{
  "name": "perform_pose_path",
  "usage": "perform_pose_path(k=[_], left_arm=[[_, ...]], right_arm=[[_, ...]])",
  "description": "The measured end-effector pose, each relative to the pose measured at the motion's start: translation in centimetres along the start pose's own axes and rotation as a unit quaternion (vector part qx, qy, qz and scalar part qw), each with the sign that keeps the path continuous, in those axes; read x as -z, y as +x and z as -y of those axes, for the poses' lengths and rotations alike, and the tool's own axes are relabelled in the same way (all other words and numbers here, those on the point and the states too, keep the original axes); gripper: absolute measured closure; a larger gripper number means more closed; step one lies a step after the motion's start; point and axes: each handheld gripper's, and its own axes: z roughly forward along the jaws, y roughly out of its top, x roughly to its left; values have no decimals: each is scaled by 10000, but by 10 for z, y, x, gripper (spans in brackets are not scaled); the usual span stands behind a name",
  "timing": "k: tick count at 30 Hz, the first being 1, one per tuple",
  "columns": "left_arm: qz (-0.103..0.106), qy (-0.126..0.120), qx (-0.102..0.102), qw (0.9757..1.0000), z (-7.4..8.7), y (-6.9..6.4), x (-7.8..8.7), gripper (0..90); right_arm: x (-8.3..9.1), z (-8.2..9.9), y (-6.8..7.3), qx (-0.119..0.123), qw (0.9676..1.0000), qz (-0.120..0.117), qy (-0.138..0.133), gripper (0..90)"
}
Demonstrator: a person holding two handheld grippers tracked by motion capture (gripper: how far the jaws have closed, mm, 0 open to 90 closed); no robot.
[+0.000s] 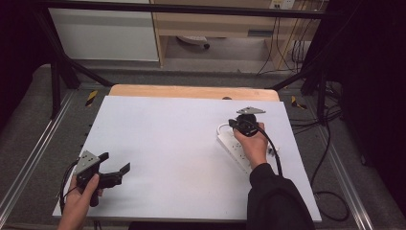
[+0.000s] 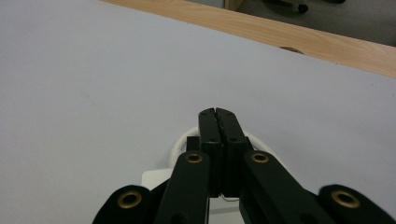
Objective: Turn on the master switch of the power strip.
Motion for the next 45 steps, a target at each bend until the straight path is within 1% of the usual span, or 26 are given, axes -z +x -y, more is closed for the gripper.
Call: perform_pose_path(k=[6,10,13,19,24,29,36,45], left_arm=[[-19,4,2,10000,0,1,0,62],[-3,15,-6,10000,0,0,1,62],[9,-26,1,10000,0,0,1,62],[14,-15,19,10000,0,0,0,58],[4,-25,23,10000,0,0,1,58],[9,13,26,10000,1,0,1,58],[-17,12,14,10000,1,0,1,59],[-14,29,21,10000,1,0,0,60]], right_arm=[[0,1,3,89,9999,-43,79,900],[0,2,3,132,9998,-23,129,900],[0,4,3,137,9998,21,114,900],[0,9,2,37,9999,71,71,900],[-2,10,3,30,9999,64,84,900],[-4,11,7,38,9999,26,94,900],[-9,13,9,65,9998,94,175,900],[-9,13,9,41,9997,100,205,900]])
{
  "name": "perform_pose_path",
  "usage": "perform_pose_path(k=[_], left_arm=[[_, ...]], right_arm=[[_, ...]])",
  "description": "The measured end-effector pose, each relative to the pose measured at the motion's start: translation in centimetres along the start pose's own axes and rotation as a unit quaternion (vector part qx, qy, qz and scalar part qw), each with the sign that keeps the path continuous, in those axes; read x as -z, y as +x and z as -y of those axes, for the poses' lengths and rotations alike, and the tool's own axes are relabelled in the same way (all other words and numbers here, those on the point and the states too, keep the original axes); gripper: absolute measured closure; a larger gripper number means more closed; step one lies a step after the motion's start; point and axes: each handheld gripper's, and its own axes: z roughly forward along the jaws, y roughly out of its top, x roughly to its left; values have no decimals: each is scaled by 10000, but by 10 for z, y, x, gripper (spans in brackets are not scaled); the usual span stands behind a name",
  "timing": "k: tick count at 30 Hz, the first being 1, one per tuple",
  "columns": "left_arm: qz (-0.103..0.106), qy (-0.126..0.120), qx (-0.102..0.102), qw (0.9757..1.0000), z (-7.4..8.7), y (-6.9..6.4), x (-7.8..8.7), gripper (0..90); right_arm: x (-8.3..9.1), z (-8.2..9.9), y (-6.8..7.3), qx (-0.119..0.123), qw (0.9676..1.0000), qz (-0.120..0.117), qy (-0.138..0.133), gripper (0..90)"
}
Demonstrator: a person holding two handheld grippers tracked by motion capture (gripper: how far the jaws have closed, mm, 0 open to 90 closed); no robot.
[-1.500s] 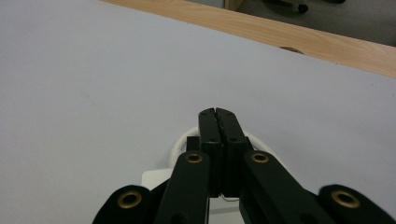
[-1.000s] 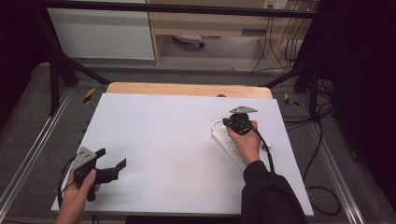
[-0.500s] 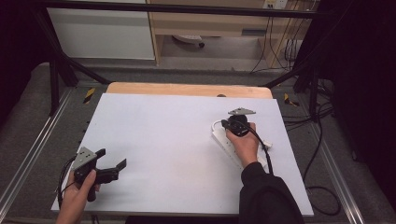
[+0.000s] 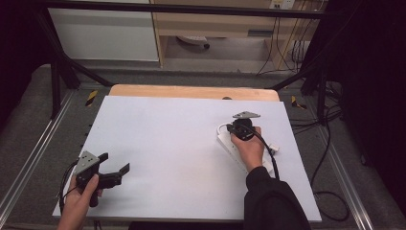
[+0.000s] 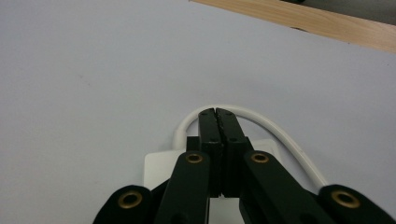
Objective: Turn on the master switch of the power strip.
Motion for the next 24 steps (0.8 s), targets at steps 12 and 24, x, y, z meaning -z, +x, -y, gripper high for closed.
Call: perform_pose_path(k=[12,24], left_arm=[[4,4,-1,10000,0,0,0,61],[14,10,-3,10000,0,0,0,61]], right_arm=[[-2,2,0,-4,10000,33,79,900],[-5,3,-8,-24,9996,182,218,900]])
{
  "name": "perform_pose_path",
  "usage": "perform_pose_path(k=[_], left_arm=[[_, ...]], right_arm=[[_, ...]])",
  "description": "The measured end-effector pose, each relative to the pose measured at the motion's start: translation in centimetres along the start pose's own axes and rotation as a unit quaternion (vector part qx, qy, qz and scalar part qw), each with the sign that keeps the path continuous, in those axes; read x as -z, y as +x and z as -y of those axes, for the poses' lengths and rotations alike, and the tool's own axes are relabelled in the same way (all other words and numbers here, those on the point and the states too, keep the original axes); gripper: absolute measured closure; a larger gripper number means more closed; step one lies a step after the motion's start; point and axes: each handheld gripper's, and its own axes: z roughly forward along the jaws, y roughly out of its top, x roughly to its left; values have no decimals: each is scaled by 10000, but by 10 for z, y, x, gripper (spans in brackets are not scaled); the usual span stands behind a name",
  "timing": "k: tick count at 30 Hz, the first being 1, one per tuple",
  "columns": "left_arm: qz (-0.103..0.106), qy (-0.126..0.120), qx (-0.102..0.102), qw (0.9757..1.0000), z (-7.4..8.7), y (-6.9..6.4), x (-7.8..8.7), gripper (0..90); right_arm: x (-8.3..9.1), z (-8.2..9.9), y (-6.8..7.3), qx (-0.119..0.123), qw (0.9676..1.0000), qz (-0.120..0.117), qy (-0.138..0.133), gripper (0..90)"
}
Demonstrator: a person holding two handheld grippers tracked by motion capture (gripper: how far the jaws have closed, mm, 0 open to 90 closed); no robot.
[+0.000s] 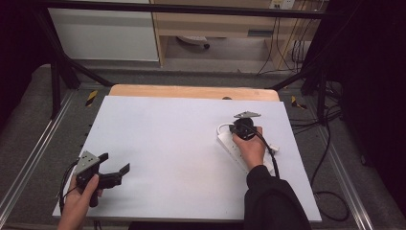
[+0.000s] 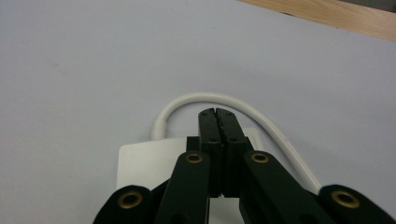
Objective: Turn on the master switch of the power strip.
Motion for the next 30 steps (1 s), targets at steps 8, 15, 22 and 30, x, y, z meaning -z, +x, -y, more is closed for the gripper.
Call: perform_pose_path(k=[8,15,22,30], left_arm=[[6,2,0,10000,0,0,0,61],[-6,7,-16,10000,0,0,0,61],[-3,6,-10,10000,0,0,0,61],[4,21,-20,10000,0,0,0,61]], right_arm=[[-2,1,-1,13,10000,36,61,900],[-2,1,-3,41,9999,59,90,900],[-2,1,-4,29,9999,70,106,900],[-2,1,-4,52,9999,79,119,900]])
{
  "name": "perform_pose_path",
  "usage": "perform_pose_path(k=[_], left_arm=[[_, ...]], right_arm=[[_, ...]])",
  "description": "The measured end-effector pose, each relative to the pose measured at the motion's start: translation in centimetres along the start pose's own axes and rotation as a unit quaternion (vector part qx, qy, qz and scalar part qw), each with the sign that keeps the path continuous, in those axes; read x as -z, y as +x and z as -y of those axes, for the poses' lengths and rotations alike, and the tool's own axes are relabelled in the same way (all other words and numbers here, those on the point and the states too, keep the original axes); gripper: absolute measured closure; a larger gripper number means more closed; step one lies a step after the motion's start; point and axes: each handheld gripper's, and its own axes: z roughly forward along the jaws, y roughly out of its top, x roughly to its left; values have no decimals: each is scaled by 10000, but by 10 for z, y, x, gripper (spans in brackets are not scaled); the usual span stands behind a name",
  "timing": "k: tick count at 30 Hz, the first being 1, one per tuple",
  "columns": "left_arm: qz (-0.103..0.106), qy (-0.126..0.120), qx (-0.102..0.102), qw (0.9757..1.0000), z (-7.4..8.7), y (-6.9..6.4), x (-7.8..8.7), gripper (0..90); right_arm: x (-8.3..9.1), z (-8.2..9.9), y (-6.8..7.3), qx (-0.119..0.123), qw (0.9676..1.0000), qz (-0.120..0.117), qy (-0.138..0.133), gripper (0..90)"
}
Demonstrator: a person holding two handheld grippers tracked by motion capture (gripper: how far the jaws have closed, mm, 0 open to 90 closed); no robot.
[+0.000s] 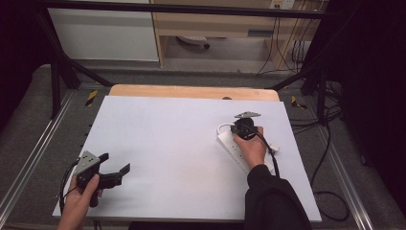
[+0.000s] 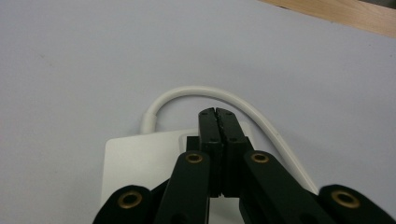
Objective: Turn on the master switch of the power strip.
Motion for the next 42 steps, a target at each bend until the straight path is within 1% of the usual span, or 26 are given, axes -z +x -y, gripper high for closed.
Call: perform_pose_path(k=[16,24,32,42], left_arm=[[-1,0,-10,10000,0,0,0,61],[1,12,-13,10000,0,-1,0,61],[-3,11,-28,10000,0,0,0,61],[-12,18,-29,10000,0,0,-1,61]], right_arm=[[0,1,0,31,10000,-8,4,900],[0,1,-1,10,10000,2,19,900],[-1,1,-1,60,10000,8,28,900],[0,1,-1,16,10000,12,55,900]])
